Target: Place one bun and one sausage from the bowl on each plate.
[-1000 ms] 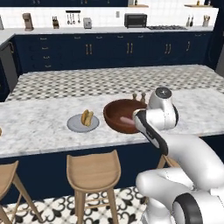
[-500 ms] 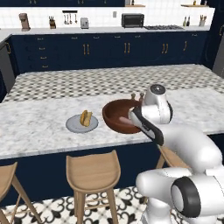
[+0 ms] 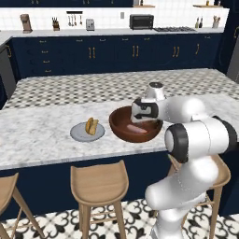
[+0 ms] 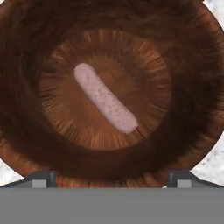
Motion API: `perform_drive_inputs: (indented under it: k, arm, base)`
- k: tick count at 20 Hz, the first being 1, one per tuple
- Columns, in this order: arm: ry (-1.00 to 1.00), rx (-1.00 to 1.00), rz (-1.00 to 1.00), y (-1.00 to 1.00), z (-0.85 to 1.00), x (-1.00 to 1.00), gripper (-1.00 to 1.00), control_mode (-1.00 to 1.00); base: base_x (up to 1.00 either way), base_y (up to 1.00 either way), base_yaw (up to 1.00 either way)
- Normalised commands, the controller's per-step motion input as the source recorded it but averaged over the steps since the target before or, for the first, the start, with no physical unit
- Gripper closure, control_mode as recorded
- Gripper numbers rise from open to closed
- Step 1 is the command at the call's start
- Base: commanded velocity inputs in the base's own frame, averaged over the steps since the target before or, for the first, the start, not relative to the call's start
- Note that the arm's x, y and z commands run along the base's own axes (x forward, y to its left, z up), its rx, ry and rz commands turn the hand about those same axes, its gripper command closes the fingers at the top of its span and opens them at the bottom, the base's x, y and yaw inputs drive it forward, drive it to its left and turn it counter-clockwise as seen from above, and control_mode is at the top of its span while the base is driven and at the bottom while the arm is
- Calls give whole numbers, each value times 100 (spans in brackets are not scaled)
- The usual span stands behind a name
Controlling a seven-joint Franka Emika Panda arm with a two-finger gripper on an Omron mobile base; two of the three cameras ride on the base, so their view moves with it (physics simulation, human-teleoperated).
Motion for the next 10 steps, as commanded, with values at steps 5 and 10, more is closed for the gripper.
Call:
perform_drive_inputs:
  k: [5, 10]
  arm:
    - [16, 0, 2, 14, -66, 63, -100, -100]
    - [20, 0, 13, 3, -67, 28, -100, -100]
  base:
    - [0, 0, 0]
    - [0, 0, 0]
